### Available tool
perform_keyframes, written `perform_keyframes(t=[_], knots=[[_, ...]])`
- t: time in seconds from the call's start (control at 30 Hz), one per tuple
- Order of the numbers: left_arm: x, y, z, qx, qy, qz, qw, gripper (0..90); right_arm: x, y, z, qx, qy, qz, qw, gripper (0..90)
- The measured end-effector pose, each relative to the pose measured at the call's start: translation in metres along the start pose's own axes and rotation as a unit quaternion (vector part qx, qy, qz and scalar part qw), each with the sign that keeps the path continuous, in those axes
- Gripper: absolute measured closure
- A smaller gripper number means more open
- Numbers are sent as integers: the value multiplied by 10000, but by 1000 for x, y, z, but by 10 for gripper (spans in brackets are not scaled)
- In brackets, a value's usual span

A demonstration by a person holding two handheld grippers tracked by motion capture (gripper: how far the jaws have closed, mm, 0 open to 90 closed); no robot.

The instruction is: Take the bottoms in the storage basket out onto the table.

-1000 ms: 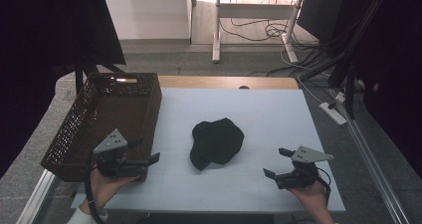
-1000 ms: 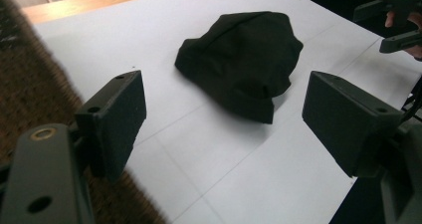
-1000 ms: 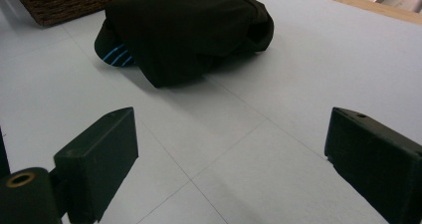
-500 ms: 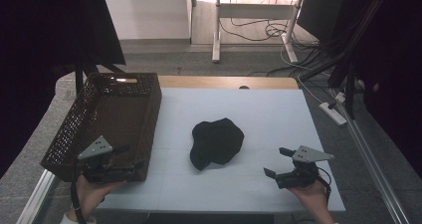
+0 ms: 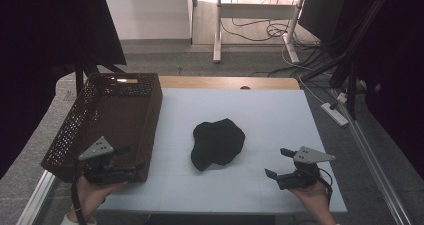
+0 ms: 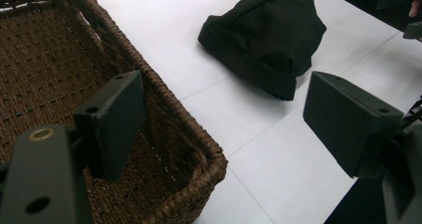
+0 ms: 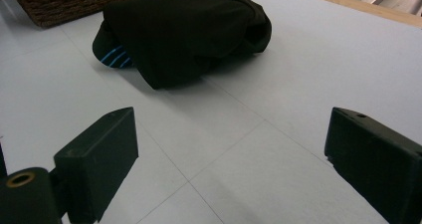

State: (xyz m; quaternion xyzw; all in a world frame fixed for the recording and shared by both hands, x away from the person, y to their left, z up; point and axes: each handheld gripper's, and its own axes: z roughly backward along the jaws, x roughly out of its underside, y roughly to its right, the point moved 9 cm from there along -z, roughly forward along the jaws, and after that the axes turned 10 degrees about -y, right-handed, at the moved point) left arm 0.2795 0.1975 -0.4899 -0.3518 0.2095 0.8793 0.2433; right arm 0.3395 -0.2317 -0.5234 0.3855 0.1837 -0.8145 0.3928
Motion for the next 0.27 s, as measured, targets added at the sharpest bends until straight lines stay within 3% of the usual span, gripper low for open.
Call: perform_keyframes(t=[0.27], knots=[[-1, 1, 0, 6, 12, -3, 10000, 174, 0, 0, 0, -4, 8, 1, 10000, 66]])
